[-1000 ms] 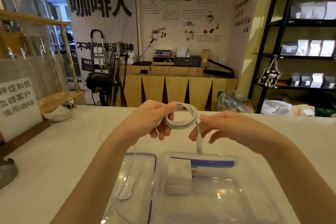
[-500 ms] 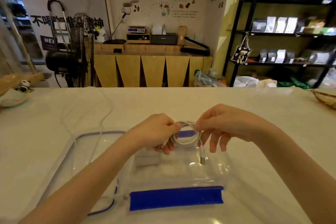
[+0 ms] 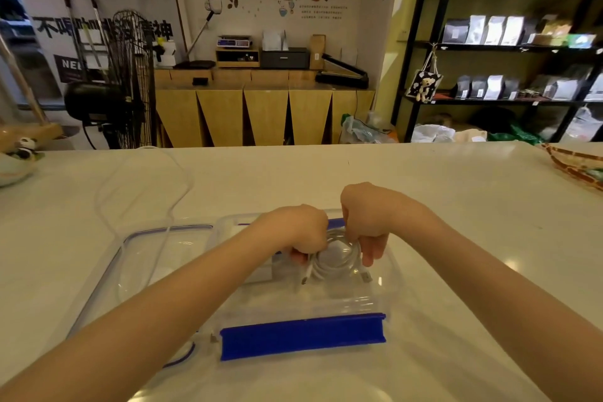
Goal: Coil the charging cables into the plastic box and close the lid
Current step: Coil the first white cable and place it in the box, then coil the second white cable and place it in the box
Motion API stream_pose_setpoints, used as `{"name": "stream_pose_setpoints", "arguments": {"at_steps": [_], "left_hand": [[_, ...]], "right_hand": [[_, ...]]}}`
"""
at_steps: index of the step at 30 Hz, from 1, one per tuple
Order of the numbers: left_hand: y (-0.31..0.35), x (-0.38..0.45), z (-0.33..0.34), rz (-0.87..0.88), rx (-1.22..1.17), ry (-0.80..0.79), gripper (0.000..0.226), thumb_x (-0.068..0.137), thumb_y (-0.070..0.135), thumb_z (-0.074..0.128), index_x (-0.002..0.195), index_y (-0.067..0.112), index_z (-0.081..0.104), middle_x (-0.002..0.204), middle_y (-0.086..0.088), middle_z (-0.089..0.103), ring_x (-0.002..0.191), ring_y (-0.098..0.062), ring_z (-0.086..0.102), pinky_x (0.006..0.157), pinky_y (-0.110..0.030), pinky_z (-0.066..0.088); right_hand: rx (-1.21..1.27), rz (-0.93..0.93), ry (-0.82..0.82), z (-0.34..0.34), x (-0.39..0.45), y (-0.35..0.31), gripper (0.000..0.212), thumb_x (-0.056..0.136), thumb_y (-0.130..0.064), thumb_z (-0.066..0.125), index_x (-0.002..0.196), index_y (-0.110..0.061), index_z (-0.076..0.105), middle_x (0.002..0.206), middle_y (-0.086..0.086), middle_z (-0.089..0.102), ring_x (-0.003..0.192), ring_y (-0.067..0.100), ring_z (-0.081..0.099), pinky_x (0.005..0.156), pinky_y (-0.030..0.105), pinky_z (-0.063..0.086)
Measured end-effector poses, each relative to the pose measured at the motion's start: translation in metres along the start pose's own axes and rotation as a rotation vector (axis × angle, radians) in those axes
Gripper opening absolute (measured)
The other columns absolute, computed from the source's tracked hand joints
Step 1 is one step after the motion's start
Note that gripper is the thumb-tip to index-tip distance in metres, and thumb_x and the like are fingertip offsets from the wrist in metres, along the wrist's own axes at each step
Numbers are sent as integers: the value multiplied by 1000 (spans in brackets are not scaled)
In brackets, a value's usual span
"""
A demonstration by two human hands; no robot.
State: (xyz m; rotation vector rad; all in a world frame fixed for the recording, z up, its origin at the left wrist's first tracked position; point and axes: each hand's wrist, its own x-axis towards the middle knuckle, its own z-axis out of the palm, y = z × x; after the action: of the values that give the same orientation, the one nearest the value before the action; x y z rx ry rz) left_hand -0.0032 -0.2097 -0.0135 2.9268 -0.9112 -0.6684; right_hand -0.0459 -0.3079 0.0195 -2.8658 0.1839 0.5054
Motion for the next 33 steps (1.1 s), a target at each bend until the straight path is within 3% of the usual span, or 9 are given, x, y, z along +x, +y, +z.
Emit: {"name": "stream_pose_setpoints", "arguments": {"at_steps": [3, 7, 10, 12, 15, 19, 25, 28, 33], "left_hand": [[5, 4, 2, -33, 40, -34, 35, 90, 15, 42, 55, 10, 43, 56, -5, 47, 48, -18, 44, 51, -27, 41], [7, 6, 6, -56, 51, -8, 30, 89, 9, 42, 59, 9, 44, 55, -5, 46, 45, -16, 42, 43, -23, 36], [5, 6, 7, -46, 11, 12, 21, 88, 9, 45, 67, 8, 49, 53, -6, 48, 40, -16, 43, 42, -23, 38], [4, 5, 5, -35, -42, 28, 19, 86, 10, 49, 68, 6, 50, 54, -5, 48, 41, -15, 44, 45, -23, 40], [2, 2, 2, -41, -138, 34, 27, 86, 10, 51, 60, 8, 44, 54, -6, 52, 41, -15, 48, 49, -23, 46], [-3, -4, -2, -43, -221, 19, 27, 88, 12, 49, 61, 7, 47, 52, -4, 59, 35, -11, 53, 52, -22, 51], [-12, -23, -13, 18, -338, 64, 22, 90, 15, 49, 96, -3, 60, 83, -16, 70, 61, -24, 62, 63, -27, 55], [-25, -38, -21, 51, -509, 139, 21, 90, 14, 50, 103, 1, 61, 85, -11, 70, 60, -14, 65, 50, -17, 54], [-61, -78, -25, 52, -610, 427, 11, 88, 19, 53, 90, 20, 64, 77, 5, 67, 69, -5, 65, 56, -13, 52]], "right_hand": [[-120, 17, 29, 5, 4, -3, 15, 78, -10, 65, 89, 0, 62, 68, 6, 65, 63, 19, 59, 54, 23, 45], [-154, 26, 90, 10, 3, -9, 33, 82, -1, 59, 54, -7, 42, 84, 10, 69, 86, 26, 68, 54, 24, 47], [-161, 17, 150, 11, 1, -11, 39, 80, 4, 55, 50, -7, 34, 76, 11, 50, 67, 24, 57, 47, 21, 35], [-164, -2, 167, 11, -1, -12, 39, 79, 4, 57, 51, -7, 33, 85, 15, 56, 58, 22, 47, 44, 21, 30], [-206, -11, 125, 10, -3, -14, 18, 80, 1, 58, 66, -3, 47, 104, 18, 63, 82, 29, 62, 58, 23, 40], [-198, 10, 83, 4, 0, -15, 22, 82, -2, 60, 66, -5, 45, 84, 12, 61, 94, 27, 67, 72, 28, 50], [-38, -9, 51, -6, 10, -16, 10, 84, -7, 60, 84, 1, 55, 82, 19, 72, 61, 24, 66, 69, 32, 57], [71, -124, 70, -13, 9, -26, 16, 86, -10, 57, 93, 4, 62, 79, 19, 72, 53, 20, 63, 59, 28, 56], [125, -449, 201, -18, 14, -58, 13, 87, -15, 56, 92, -9, 66, 67, 2, 65, 59, 12, 64, 55, 21, 54]]}}
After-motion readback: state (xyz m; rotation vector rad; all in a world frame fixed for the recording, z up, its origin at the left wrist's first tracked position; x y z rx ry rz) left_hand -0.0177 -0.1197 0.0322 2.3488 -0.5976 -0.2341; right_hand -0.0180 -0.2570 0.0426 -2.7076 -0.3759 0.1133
